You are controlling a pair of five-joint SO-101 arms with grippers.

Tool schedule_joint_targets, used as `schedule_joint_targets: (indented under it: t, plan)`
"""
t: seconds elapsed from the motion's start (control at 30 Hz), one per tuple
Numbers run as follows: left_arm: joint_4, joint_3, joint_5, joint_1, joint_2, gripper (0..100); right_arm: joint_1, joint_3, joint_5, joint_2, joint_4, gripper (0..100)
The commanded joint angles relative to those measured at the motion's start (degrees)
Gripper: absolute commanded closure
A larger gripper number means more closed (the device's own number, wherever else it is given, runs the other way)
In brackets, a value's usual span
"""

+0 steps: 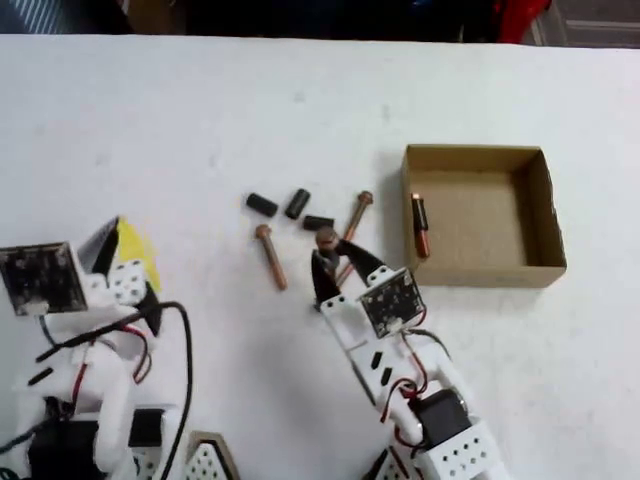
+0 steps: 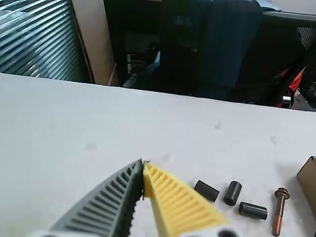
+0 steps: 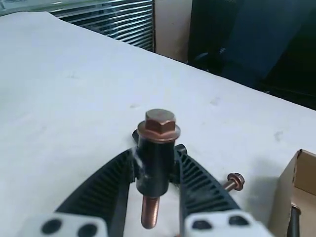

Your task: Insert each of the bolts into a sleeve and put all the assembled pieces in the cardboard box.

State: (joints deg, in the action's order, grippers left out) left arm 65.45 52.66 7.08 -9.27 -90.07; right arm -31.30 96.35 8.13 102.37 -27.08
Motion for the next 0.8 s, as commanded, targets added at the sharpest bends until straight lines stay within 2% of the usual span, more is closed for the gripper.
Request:
schedule_joint_targets:
  t: [0.0, 0.1, 0.23, 0.33, 0.5, 0.77]
  plan:
    - [4.22, -2.73, -0.70, 0.31, -6.11, 98, 0.84, 0.53, -0.09, 0.75, 0.22, 98.1]
    - [4.40, -0.18, -0.88, 0.31, -10.33, 98, 0.84, 0.53, -0.09, 0.75, 0.31, 98.1]
    - [4.40, 5.54, -5.54, 0.31, -14.02, 98, 1.19, 0.26, -0.09, 0.75, 0.31, 98.1]
    - [4.75, 9.23, -9.14, 0.31, -14.64, 98, 4.18, -2.29, -0.09, 0.75, -0.40, 98.1]
    - [4.48, 15.38, -12.66, 0.31, -14.64, 98, 8.57, -8.79, -0.09, 0.75, -9.89, 98.2]
    - [4.40, 26.29, -12.22, 0.31, -14.64, 98, 14.55, -24.79, 1.76, 0.22, -21.93, 98.2]
